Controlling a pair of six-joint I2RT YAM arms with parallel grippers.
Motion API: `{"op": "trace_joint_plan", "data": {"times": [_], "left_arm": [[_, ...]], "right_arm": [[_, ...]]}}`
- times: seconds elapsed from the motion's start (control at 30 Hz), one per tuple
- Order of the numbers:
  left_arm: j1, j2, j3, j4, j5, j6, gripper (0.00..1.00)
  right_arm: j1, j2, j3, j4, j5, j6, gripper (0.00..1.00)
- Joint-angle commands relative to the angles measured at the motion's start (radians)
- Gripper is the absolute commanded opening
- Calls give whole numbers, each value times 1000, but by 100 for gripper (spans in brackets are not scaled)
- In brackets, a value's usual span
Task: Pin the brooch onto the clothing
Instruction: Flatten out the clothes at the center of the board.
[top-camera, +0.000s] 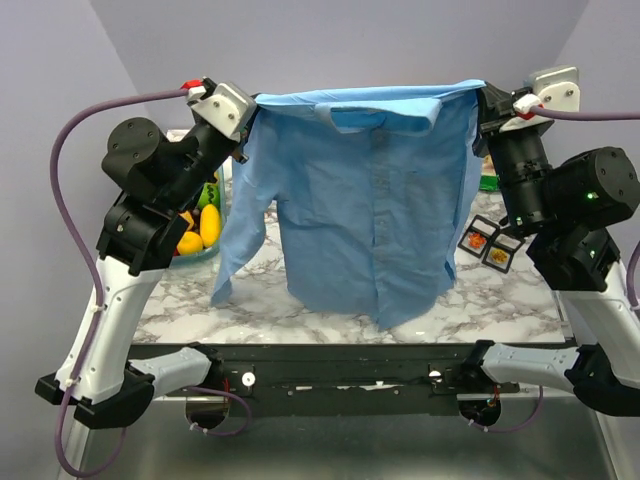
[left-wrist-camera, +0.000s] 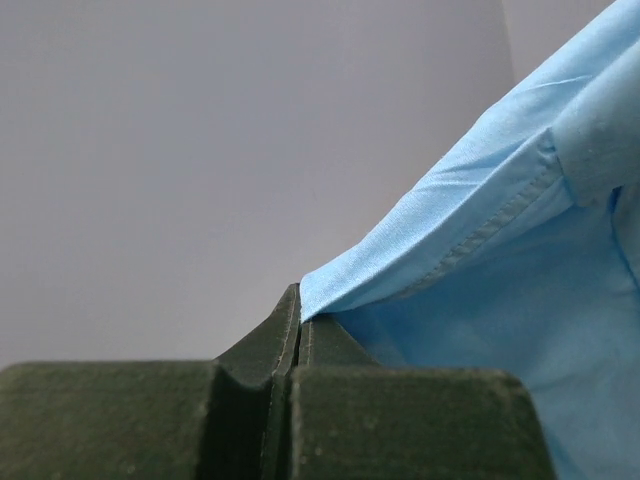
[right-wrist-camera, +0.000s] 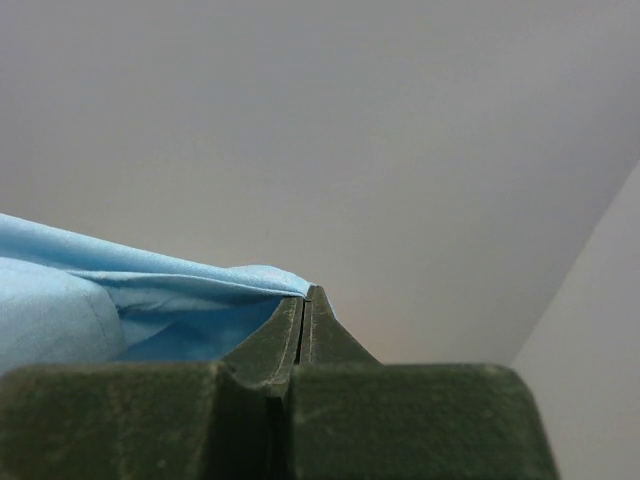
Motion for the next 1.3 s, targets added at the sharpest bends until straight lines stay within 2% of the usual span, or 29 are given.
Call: {"op": "trace_joint_plan", "data": {"times": [0.0,0.1,0.13,0.33,0.63,0.8,0.93,1.03,1.07,1.1,1.17,1.2,1.27], "left_arm": [[8,-48,0,74,-34,-27,0],[8,-99,0,108,78,-34,0],[6,-117,7,111,116,-39,0],[6,-180,52,136,190,-73,0],[8,-232,83,145,214,-126,0],[6,-228,72,174,199,-143,0],[6,-177,1,228,153,-140,0],[10,-101,-49,232,22,-102,0],[14,-76,-60,228,-56,-70,0],[22,-50,-84,228,-84,-62,0],[103,40,-101,231,-71,-103,0],[126,76,-109,228,-43,-118,0],[161,194,-109,200,-49,-122,0]], "right_arm": [[-11,-33,51,35,20,-35,1],[-11,-97,37,28,-98,-18,1],[-11,-113,28,23,-180,-16,1],[-11,-182,40,-4,-403,-39,1],[-11,-214,114,-35,-537,22,1],[-11,-181,226,-99,-491,135,1],[-11,-90,263,-106,-318,85,1],[-12,20,234,-87,-150,10,1],[-32,46,222,-87,-143,10,1],[-126,72,177,-96,-166,81,1],[-246,128,130,-116,-322,184,1],[-335,151,78,-112,-353,236,1],[-400,249,42,-94,-397,258,1]]}}
